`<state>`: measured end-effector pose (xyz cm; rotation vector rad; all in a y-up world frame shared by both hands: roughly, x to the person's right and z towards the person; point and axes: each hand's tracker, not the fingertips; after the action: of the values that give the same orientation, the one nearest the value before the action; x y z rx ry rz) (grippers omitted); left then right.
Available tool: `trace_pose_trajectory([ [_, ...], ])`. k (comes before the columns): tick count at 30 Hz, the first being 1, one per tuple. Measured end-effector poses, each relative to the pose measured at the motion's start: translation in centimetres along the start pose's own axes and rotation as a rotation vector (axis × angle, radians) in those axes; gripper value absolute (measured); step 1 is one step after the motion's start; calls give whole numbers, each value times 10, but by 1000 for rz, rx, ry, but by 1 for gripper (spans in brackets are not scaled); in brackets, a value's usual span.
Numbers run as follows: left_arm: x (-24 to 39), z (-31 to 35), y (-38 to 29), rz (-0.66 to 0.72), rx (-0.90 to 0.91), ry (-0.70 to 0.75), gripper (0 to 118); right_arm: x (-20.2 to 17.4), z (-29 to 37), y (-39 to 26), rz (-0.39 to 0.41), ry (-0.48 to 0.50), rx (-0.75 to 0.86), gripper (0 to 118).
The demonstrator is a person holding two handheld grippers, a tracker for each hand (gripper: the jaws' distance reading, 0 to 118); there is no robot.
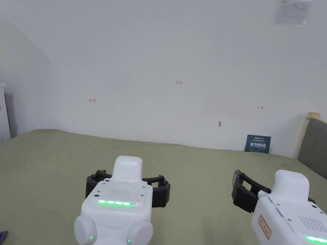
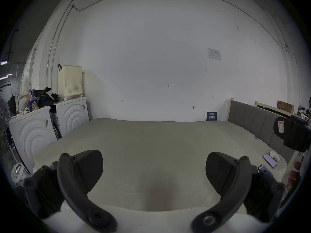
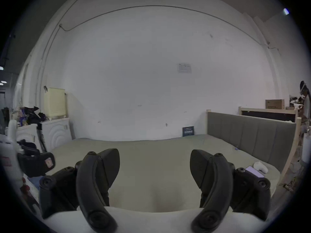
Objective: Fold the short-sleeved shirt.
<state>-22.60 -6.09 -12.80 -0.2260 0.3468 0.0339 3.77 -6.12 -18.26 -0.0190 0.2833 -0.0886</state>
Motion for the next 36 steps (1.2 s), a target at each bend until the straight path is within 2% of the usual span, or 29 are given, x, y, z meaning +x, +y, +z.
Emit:
trace_pose_trajectory([
  [2, 1, 1, 1, 6, 0, -3, 118, -3, 1, -1, 18, 12, -1, 89],
  [5, 0, 4, 5, 8, 18, 3, 118, -11, 6, 2, 91, -11, 6, 89],
  [7, 0, 6, 8, 11, 26, 7, 118, -10, 9, 3, 99, 5, 8, 89],
  [10, -3, 7, 11, 21, 34, 1, 118, -9, 12, 4, 67, 34, -2, 89],
  [13, -4, 5, 11, 13, 23, 1, 118, -5, 14, 3, 12, 109, -7, 89],
  [15, -2, 5, 10, 14, 17, 2, 118, -5, 16, 2, 27, 98, -1, 89],
  [17, -2, 3, 10, 21, 12, -6, 118, -9, 18, 3, 73, 40, 15, 89],
  [21, 1, 2, 11, 18, 3, -14, 118, -11, 15, 13, 56, -15, -8, 89],
  [23, 1, 3, 12, 14, 6, -14, 118, -8, 15, 18, 16, 3, -24, 89],
  [25, 0, 2, 13, 15, 4, -17, 118, -6, 13, 24, 9, 23, -74, 89],
  [29, -1, 2, 16, 25, -8, -11, 118, -12, 10, 20, 80, 16, -94, 89],
  [33, -1, 2, 16, 18, -8, -10, 118, -12, 8, 18, 18, 18, -113, 89],
  [36, -2, 1, 16, 15, -10, -10, 118, -12, 5, 18, 14, 37, -124, 89],
])
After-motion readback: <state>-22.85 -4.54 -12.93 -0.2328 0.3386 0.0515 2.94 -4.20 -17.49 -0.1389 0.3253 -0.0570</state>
